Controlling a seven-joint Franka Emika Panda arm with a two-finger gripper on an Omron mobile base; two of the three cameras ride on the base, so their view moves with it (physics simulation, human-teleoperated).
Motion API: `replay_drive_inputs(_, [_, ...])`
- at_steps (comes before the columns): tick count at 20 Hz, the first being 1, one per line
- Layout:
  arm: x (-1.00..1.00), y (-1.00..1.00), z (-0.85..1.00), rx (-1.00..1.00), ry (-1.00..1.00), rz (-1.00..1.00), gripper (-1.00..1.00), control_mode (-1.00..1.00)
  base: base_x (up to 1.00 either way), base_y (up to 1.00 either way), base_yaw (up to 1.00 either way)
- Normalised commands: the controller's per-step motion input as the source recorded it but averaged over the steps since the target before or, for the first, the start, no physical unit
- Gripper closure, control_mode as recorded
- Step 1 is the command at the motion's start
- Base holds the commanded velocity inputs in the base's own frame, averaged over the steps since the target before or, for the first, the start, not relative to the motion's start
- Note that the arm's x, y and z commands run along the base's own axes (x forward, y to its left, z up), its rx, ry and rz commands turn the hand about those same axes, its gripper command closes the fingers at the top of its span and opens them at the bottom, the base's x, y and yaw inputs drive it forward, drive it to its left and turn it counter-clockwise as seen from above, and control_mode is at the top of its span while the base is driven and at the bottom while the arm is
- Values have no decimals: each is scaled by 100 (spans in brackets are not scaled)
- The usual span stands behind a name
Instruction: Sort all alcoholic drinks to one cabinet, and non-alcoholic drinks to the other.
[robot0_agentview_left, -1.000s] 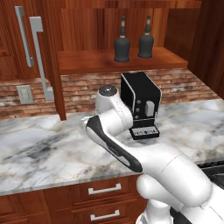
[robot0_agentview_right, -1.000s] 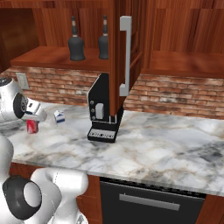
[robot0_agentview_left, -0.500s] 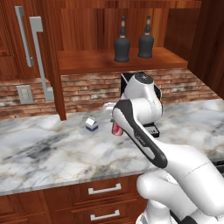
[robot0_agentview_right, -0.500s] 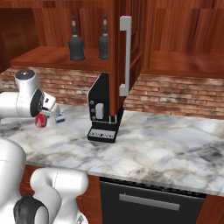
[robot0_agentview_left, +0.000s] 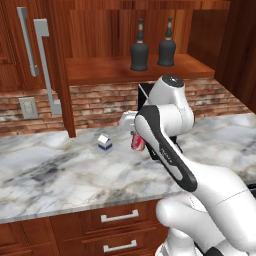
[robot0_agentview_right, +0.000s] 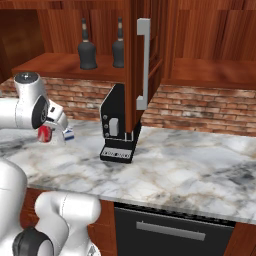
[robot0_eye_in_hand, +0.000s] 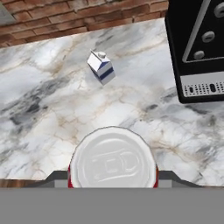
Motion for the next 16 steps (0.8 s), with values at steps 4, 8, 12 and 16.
replay_drive_inputs(4, [-14,0,1,0,0,0,100,-100,0,0,0])
replay_drive_inputs(8, [-47,0,6,0,-2,0,100,100,-20,0,0])
replay_drive_inputs(12, [0,0,0,0,0,0,100,100,-75,0,0])
replay_drive_inputs(16, [0,0,0,0,0,0,100,100,-64,-23,-5])
